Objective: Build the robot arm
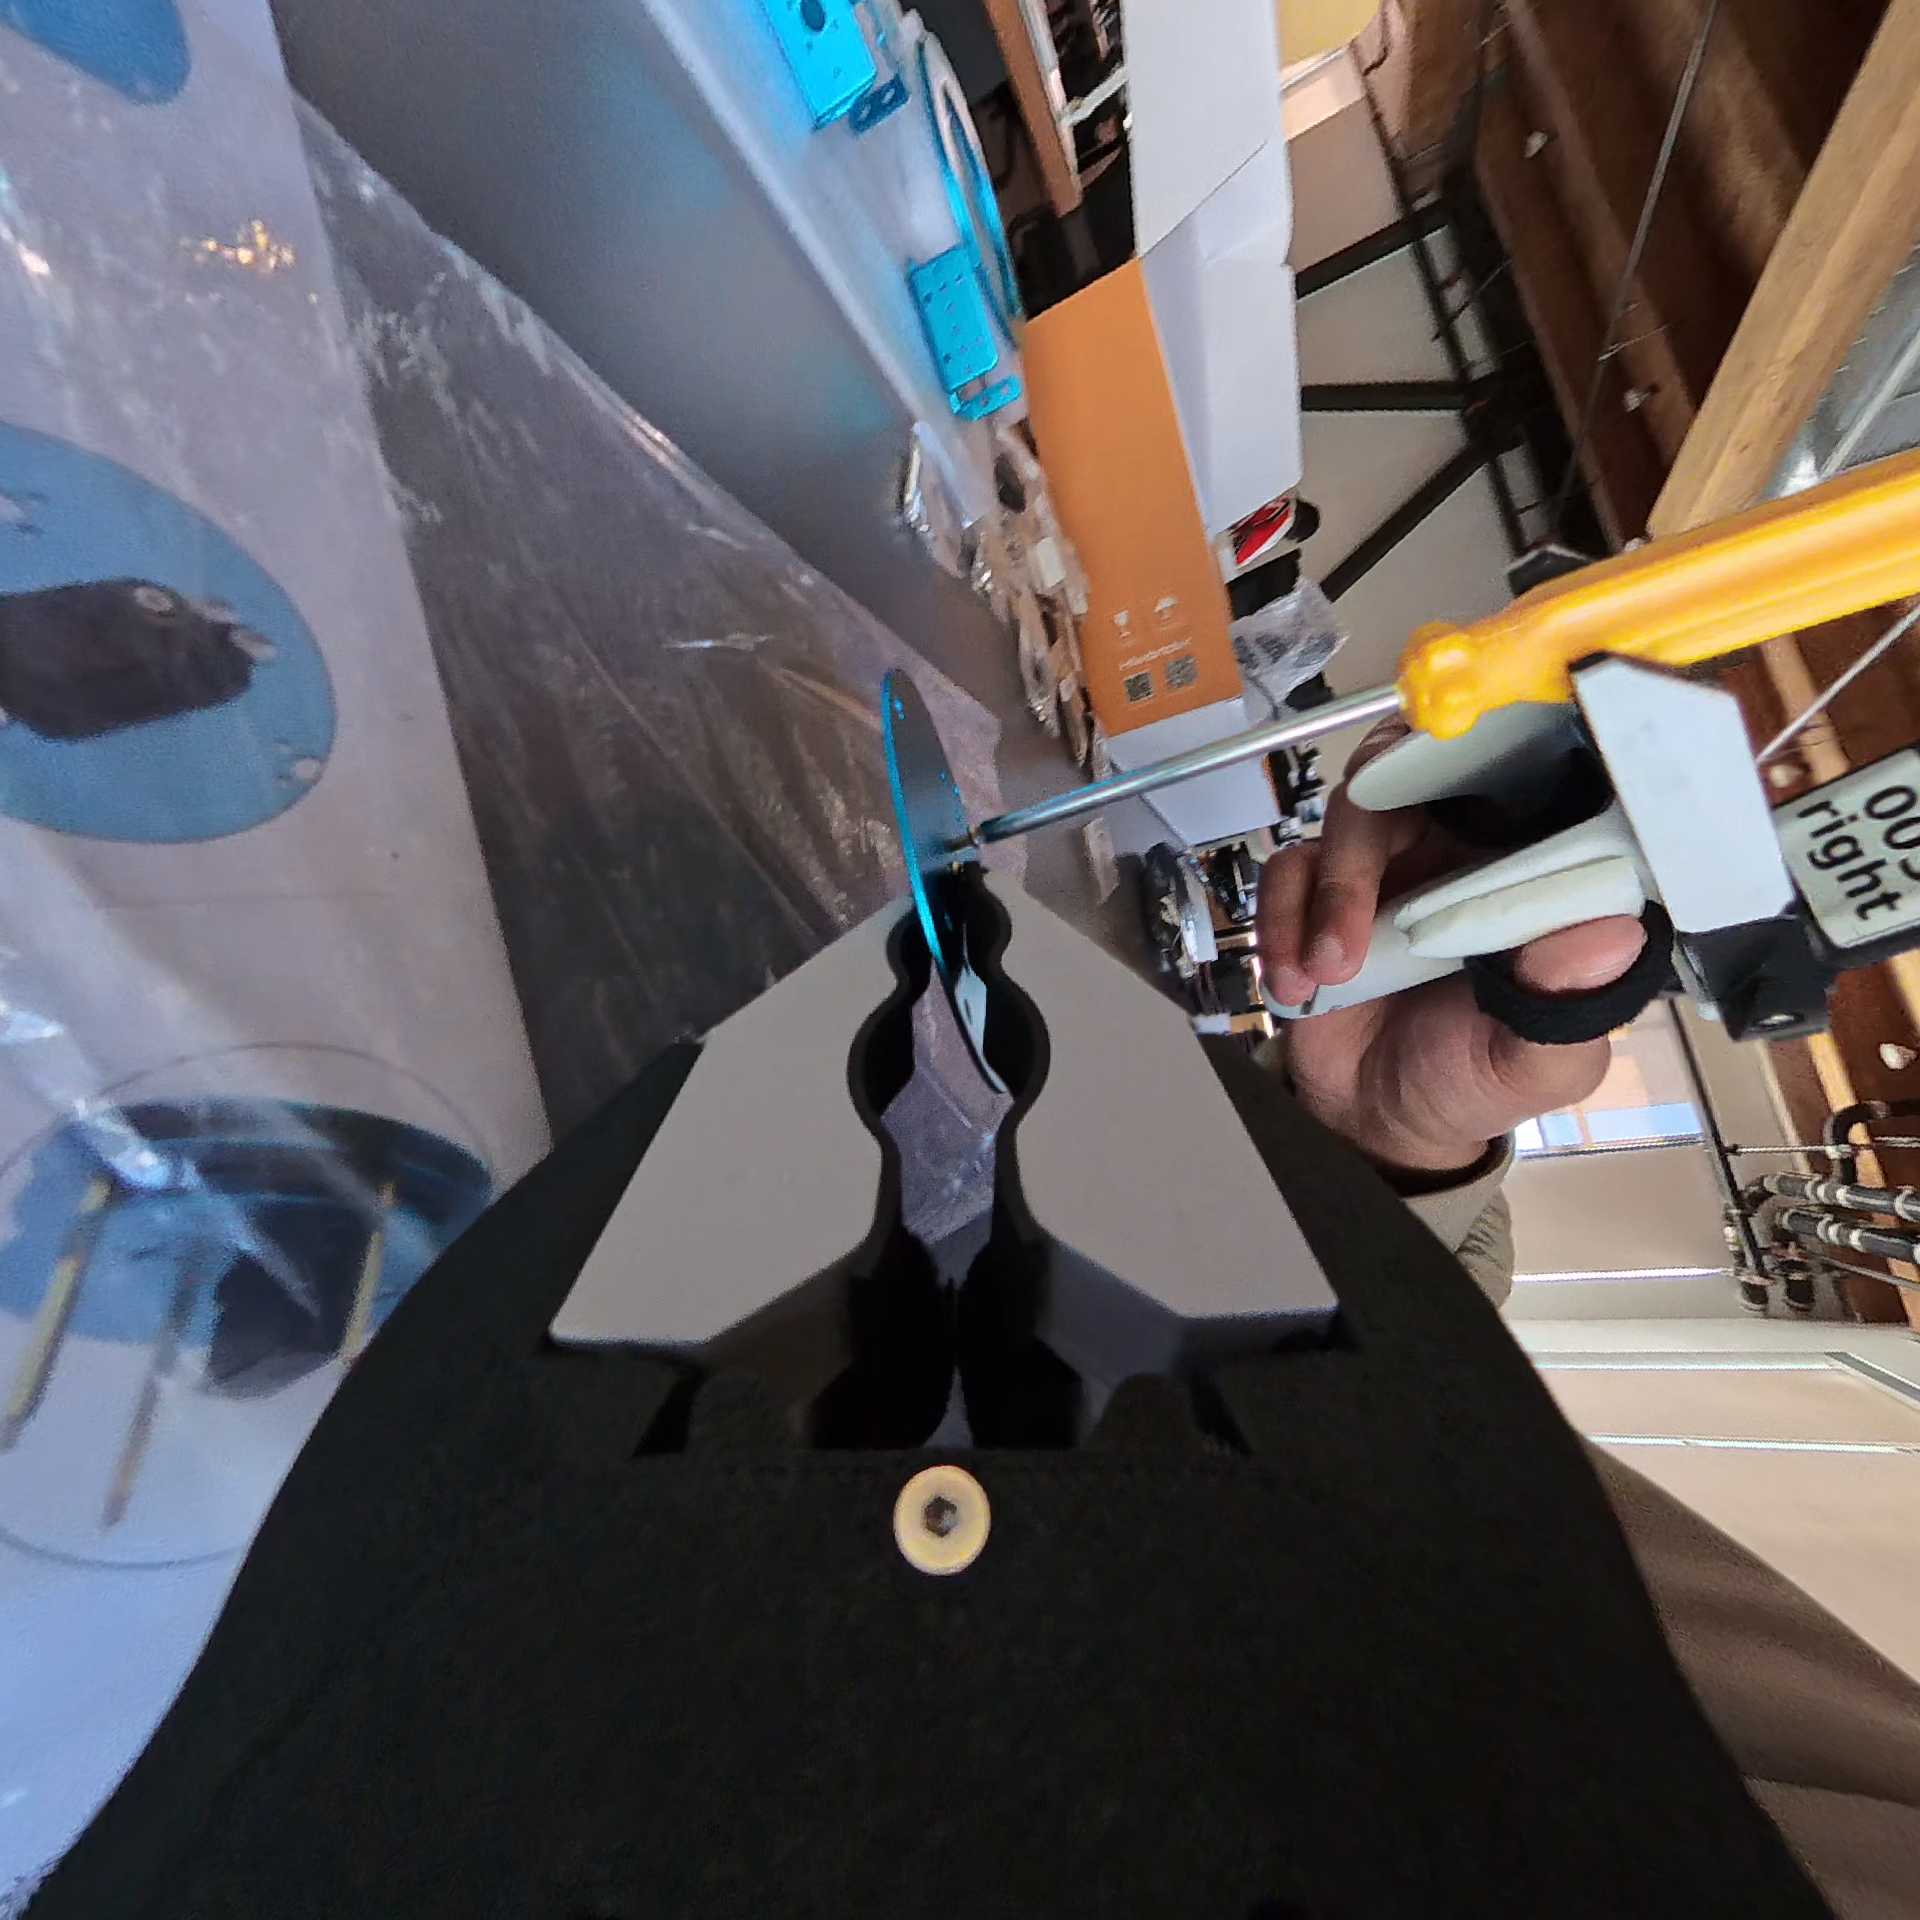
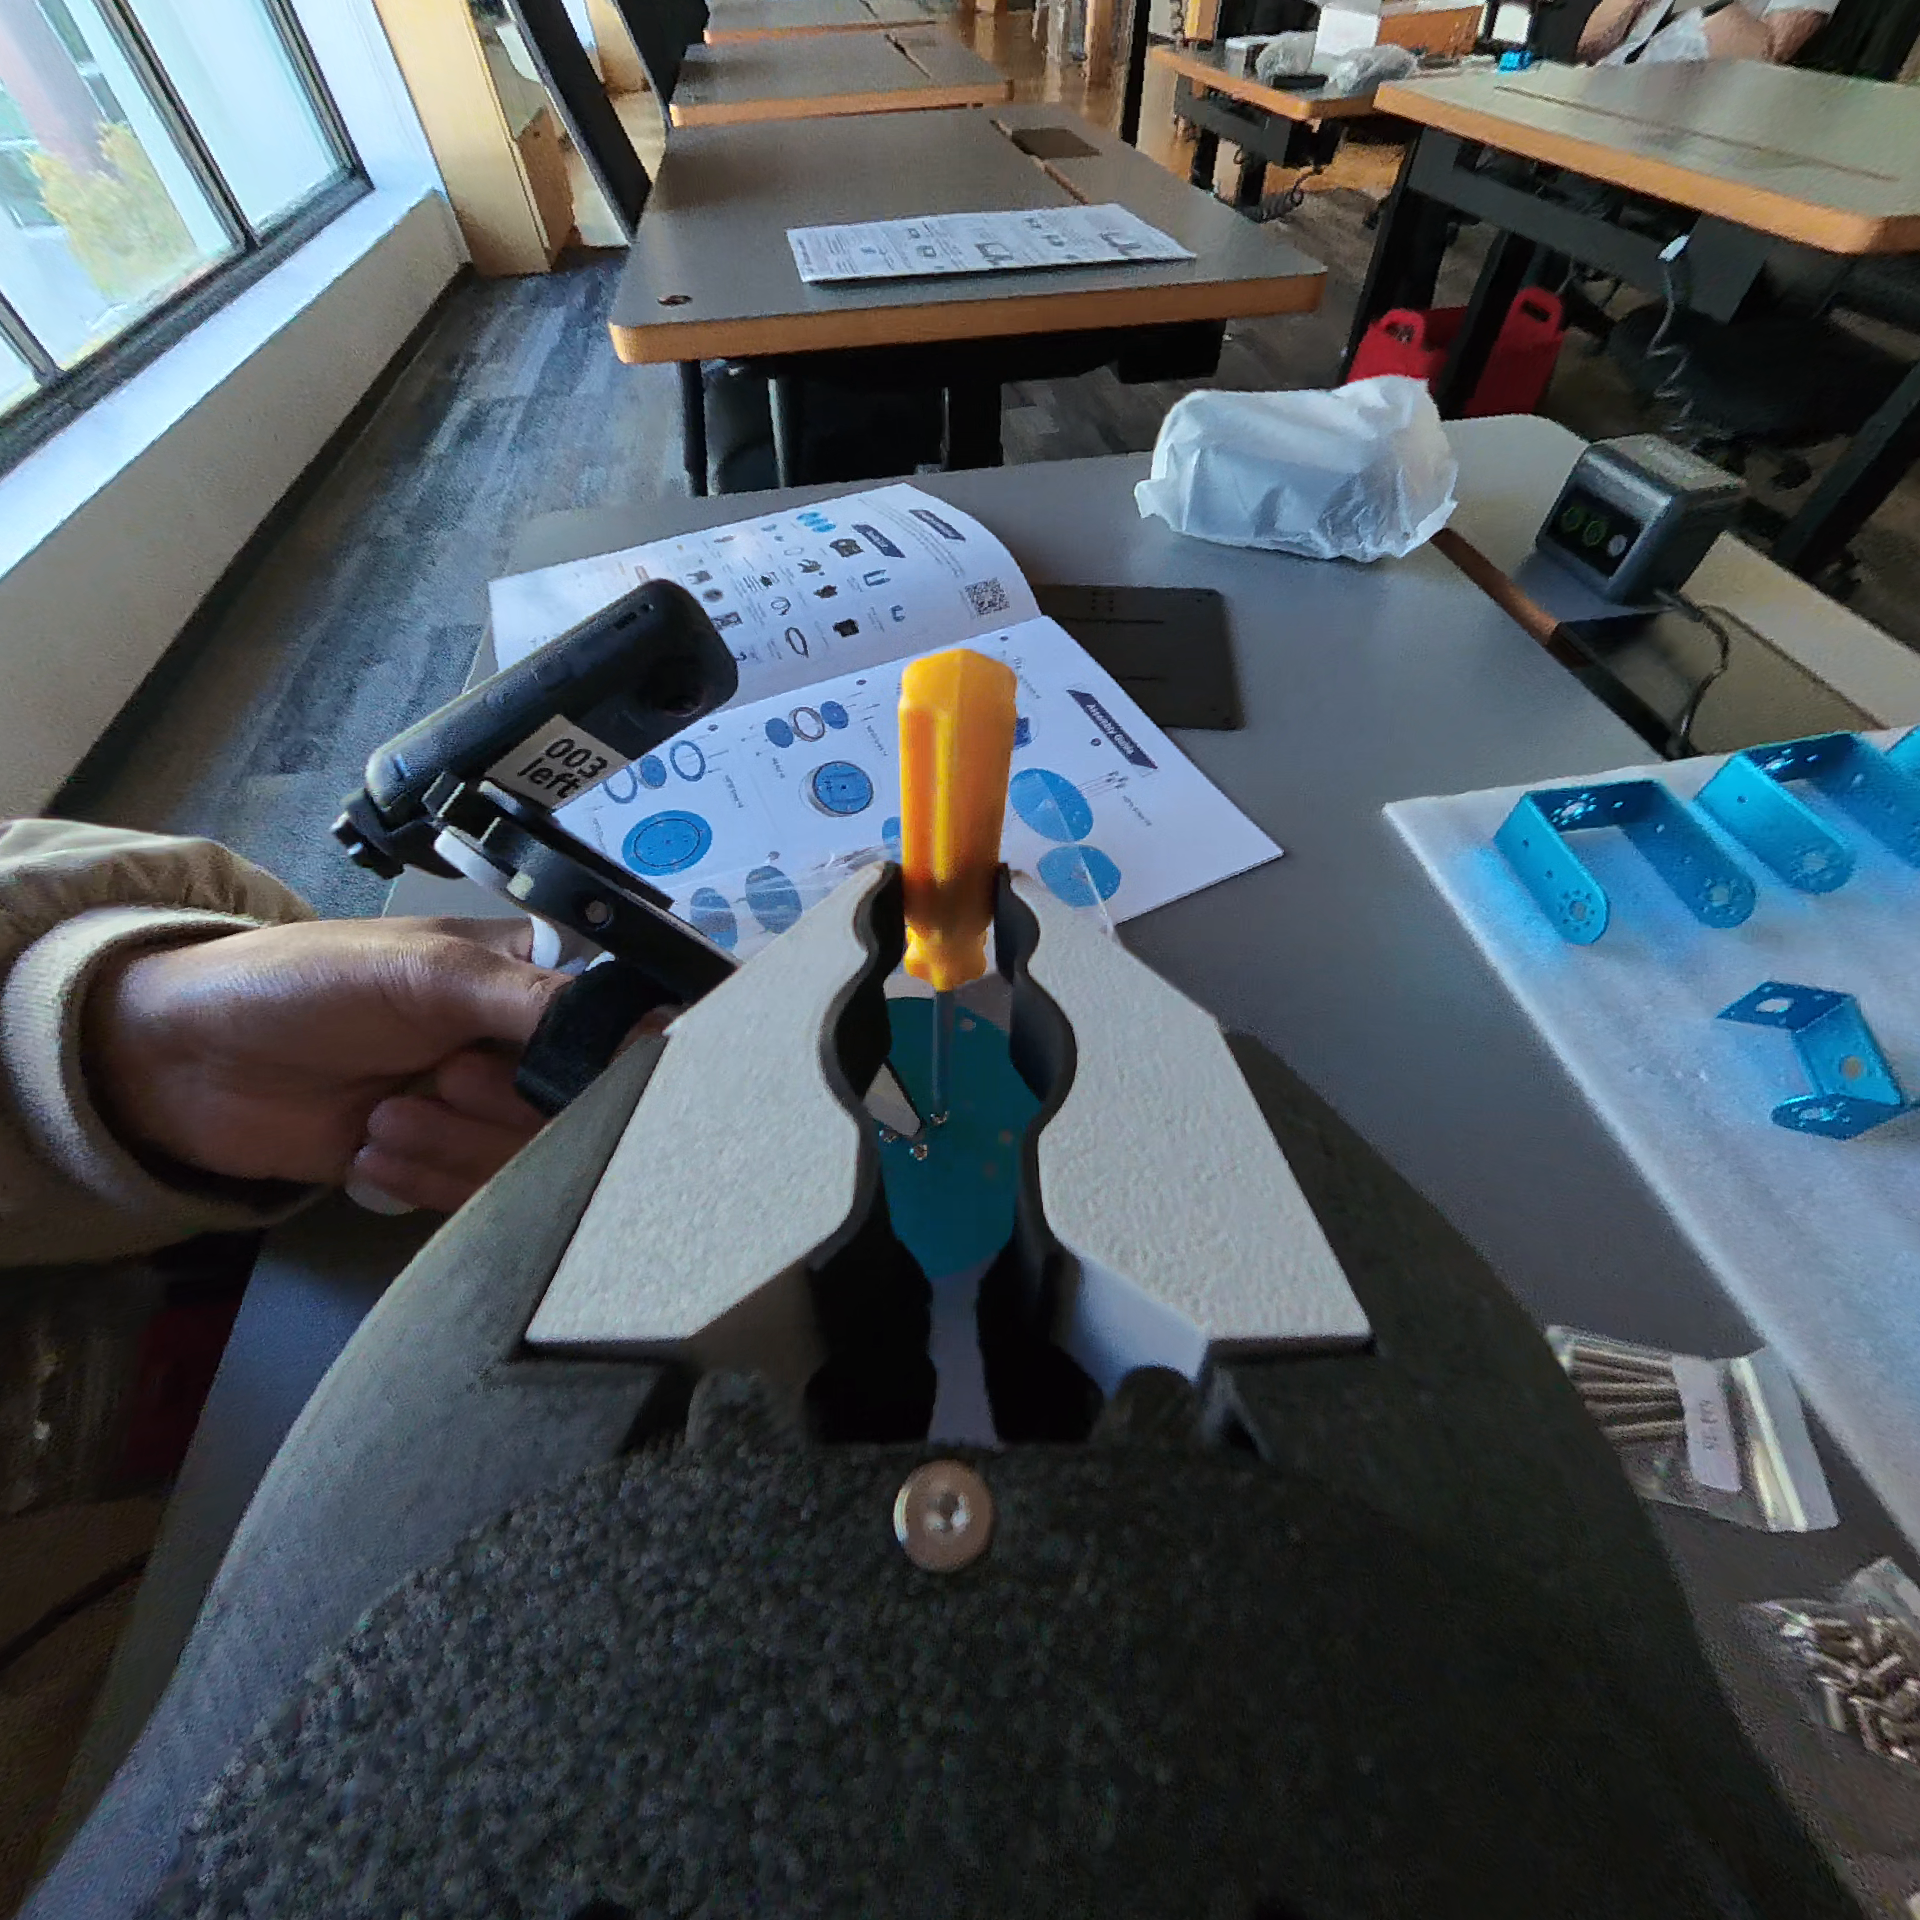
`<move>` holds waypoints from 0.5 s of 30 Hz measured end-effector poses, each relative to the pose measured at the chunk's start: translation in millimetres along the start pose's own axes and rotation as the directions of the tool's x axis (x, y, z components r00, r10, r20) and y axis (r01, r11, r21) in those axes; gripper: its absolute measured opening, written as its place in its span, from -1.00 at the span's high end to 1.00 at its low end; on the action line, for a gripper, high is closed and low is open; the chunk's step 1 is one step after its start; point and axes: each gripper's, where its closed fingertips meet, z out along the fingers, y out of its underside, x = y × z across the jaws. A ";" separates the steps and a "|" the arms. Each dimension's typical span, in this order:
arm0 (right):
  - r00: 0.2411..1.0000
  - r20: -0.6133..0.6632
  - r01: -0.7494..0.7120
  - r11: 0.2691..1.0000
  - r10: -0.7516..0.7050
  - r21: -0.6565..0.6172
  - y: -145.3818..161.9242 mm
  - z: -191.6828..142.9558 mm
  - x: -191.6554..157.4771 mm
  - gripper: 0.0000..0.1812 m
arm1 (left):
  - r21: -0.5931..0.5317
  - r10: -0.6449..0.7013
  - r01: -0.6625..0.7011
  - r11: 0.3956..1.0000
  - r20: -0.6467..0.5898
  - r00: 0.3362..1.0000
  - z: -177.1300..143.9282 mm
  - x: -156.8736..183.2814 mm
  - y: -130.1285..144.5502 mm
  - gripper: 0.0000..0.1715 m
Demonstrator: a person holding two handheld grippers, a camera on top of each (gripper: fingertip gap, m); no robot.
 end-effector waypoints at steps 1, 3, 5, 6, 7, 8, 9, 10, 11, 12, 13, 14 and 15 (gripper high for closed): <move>1.000 0.019 -0.020 1.000 0.020 0.009 4.0 -0.7 1.0 0.82 | -0.016 -0.002 0.002 1.000 0.021 1.000 0.9 -3.1 2.1 0.94; 0.997 0.046 -0.062 0.998 0.061 0.026 13.8 -2.1 5.1 0.83 | -0.059 -0.015 0.018 0.998 0.054 0.998 3.3 -8.9 7.9 0.93; 0.992 0.080 -0.100 0.994 0.096 0.053 21.1 -4.0 8.6 0.83 | -0.086 -0.025 0.033 0.996 0.085 0.996 5.6 -13.1 11.2 0.93; 0.990 0.093 -0.111 0.991 0.104 0.069 23.5 -5.2 10.7 0.83 | -0.101 -0.024 0.034 0.994 0.098 0.995 6.7 -14.0 12.7 0.93; 0.988 0.109 -0.121 0.989 0.112 0.085 25.2 -6.1 12.1 0.83 | -0.111 -0.028 0.041 0.993 0.113 0.993 7.3 -15.1 13.5 0.93; 0.985 0.123 -0.132 0.987 0.120 0.094 27.4 -6.5 13.3 0.83 | -0.116 -0.032 0.048 0.992 0.131 0.991 7.8 -17.0 13.5 0.93; 0.983 0.137 -0.139 0.986 0.125 0.096 29.7 -6.5 13.8 0.83 | -0.127 -0.033 0.052 0.991 0.147 0.989 8.6 -18.6 14.7 0.93; 0.981 0.149 -0.139 0.986 0.124 0.097 31.1 -6.8 14.1 0.83 | -0.139 -0.038 0.060 0.988 0.156 0.987 9.6 -19.3 16.2 0.93; 0.981 0.158 -0.130 0.987 0.114 0.095 32.0 -7.2 14.4 0.83 | -0.142 -0.041 0.065 0.988 0.166 0.985 10.3 -19.9 16.7 0.93; 0.981 0.164 -0.119 0.988 0.103 0.095 32.4 -7.4 14.8 0.83 | -0.146 -0.035 0.062 0.987 0.175 0.984 10.7 -20.4 17.1 0.93; 0.980 0.173 -0.116 0.989 0.099 0.093 32.7 -7.1 14.7 0.83 | -0.153 -0.028 0.057 0.987 0.186 0.982 11.3 -21.2 18.0 0.93; 0.978 0.183 -0.118 0.989 0.099 0.091 33.1 -6.3 14.1 0.83 | -0.158 -0.026 0.058 0.986 0.194 0.981 11.8 -21.8 18.8 0.92; 0.977 0.191 -0.116 0.989 0.097 0.090 33.5 -5.9 13.7 0.83 | -0.164 -0.026 0.060 0.985 0.201 0.979 11.9 -22.2 19.5 0.91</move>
